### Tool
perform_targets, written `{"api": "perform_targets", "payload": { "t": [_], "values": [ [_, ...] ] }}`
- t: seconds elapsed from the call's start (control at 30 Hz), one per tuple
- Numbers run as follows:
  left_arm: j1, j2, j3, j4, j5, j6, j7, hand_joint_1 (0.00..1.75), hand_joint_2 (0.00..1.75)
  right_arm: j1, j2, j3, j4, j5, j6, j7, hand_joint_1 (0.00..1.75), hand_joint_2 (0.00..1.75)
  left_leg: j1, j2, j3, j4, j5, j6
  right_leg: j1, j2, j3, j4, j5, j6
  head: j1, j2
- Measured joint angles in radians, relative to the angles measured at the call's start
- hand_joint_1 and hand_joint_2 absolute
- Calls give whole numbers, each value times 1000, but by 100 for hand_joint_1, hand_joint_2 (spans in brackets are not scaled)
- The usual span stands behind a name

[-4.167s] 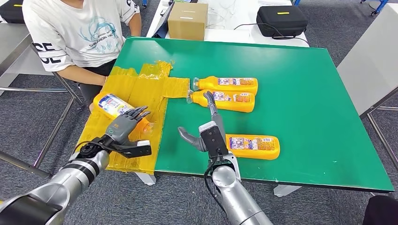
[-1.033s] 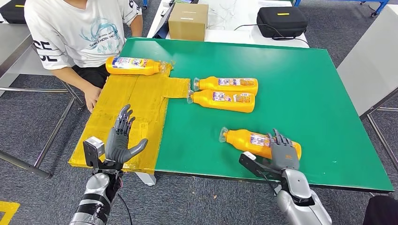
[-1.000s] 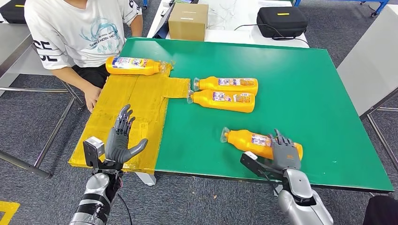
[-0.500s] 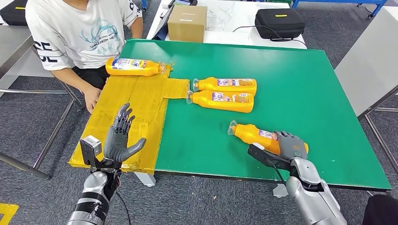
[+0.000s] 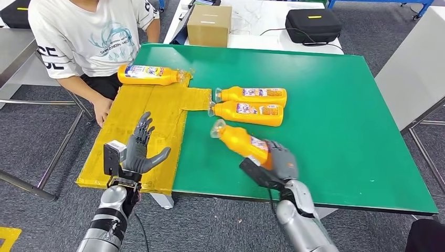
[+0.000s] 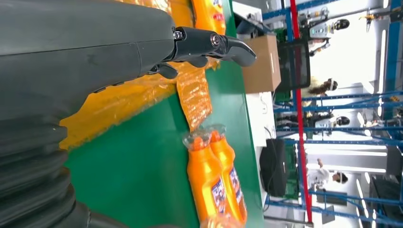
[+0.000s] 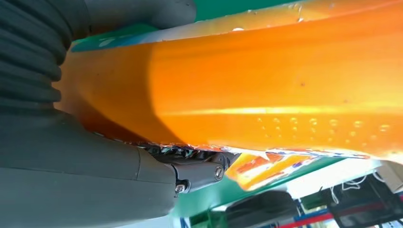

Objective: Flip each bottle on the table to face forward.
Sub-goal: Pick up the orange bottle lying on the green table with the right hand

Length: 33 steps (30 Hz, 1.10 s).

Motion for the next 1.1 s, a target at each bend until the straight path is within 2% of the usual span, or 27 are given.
{"api": "perform_targets", "payload": {
  "t": [0.1,0.2,0.33,0.47,0.77,0.97,1.1],
  "values": [
    [-4,-3,-9,1,12,20,19,0,175,4,30,9,-9,-70,-36,-45,175,175,0,-1,-3,0,0,0,0,0,-2,0,-1,1,1,0],
    [-19,-15,-24,12,39,37,70,0,175,3,86,23,-15,-147,-109,-114,175,175,-1,0,-5,0,0,0,-2,0,-5,0,-1,1,0,0],
    [-47,-34,-70,40,103,24,123,0,175,-26,163,64,-7,-216,-163,-132,175,175,-2,-1,-7,0,0,0,-2,0,-6,0,-1,2,0,0],
    [-65,-39,-117,57,156,-11,153,0,175,-73,208,100,33,-268,-168,-161,175,175,-1,-1,-7,0,0,0,-2,0,-6,0,-1,2,1,0],
    [-97,-42,-199,76,226,-68,193,0,175,-144,267,161,133,-305,-146,-199,175,175,-1,-1,-8,0,0,0,-2,0,-7,0,-1,2,0,0],
    [-103,-42,-229,80,264,-102,197,0,175,-167,282,196,192,-311,-113,-201,175,175,-1,-1,-9,0,0,0,-2,0,-8,0,-2,2,0,0],
    [-103,-42,-243,80,259,-66,192,0,175,-176,293,224,235,-302,-78,-194,175,175,-1,-1,-9,0,0,0,-2,0,-8,0,-2,2,1,0]
  ]
}}
